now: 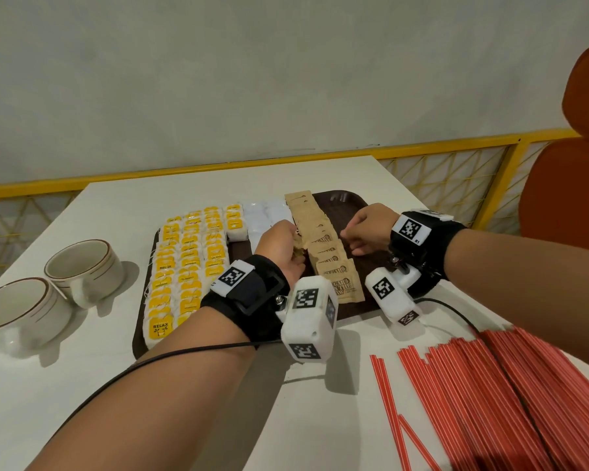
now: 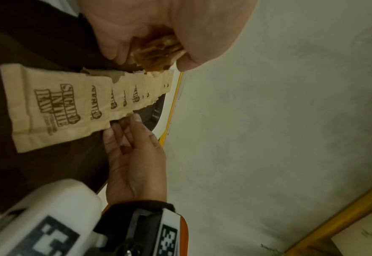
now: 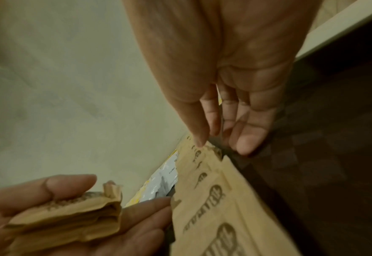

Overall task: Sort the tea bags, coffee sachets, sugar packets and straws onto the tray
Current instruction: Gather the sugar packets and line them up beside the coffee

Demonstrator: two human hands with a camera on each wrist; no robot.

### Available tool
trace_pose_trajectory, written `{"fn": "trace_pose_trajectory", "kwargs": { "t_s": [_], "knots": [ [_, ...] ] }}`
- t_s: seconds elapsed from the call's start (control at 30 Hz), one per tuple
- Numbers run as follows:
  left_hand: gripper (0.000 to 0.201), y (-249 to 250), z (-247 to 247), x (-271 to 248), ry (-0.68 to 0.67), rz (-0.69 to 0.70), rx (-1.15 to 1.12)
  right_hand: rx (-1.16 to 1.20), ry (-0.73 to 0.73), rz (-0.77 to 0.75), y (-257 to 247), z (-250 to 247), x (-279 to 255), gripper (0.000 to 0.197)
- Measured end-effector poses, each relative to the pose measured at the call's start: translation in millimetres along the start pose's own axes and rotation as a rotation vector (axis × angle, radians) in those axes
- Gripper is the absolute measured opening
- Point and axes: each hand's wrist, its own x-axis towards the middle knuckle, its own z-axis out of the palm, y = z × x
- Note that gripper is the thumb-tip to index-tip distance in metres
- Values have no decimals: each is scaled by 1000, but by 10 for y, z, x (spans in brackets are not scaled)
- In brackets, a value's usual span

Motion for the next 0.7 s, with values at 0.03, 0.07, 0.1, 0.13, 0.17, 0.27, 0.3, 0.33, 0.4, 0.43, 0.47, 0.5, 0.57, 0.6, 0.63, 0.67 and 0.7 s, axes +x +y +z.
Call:
{"fn": "trace_pose_trajectory", "kwargs": {
  "t_s": [0.03,0.07,0.1,0.13,0.17,0.27,0.3,0.33,0.4,0.43,0.47,0.5,0.57,0.6,0.63,0.67,0.7],
  "knots": [
    [16,-14,-7,3,4,-9,8,-25,-35,6,17,-3,-35,16],
    [15,-26,-8,-7,3,-19,11,-39,-61,7,33,-1,-69,16],
    [13,-41,-10,-4,-1,-24,13,-48,-72,5,48,1,-92,16],
    [12,-53,-5,-8,-11,-31,11,-51,-74,0,64,9,-93,16],
    [14,-68,-1,0,-19,-31,13,-54,-70,-8,71,16,-95,17],
    [14,-104,27,23,-22,-16,25,-53,-38,-50,59,54,-97,20],
    [14,-114,40,37,-14,-9,36,-52,-27,-56,56,58,-87,21],
    [14,-123,50,48,-6,-4,41,-51,-15,-59,54,59,-78,21],
    [14,-136,60,81,12,11,43,-43,1,-65,45,58,-63,22],
    [14,-138,63,89,14,17,41,-39,2,-68,38,55,-58,22],
    [14,-138,65,97,15,21,33,-39,0,-70,30,52,-54,21],
    [13,-135,69,104,17,26,24,-41,0,-72,21,49,-52,21],
    [12,-122,77,111,19,33,9,-48,7,-77,4,46,-45,20],
    [12,-114,82,113,21,37,0,-52,11,-77,0,45,-40,20],
    [12,-105,89,113,20,42,-9,-53,13,-79,-5,45,-39,21],
    [12,-97,94,107,17,47,-14,-53,16,-82,-5,46,-38,21],
    [13,-89,97,97,14,52,-16,-50,16,-82,-5,48,-41,21]
  ]
}}
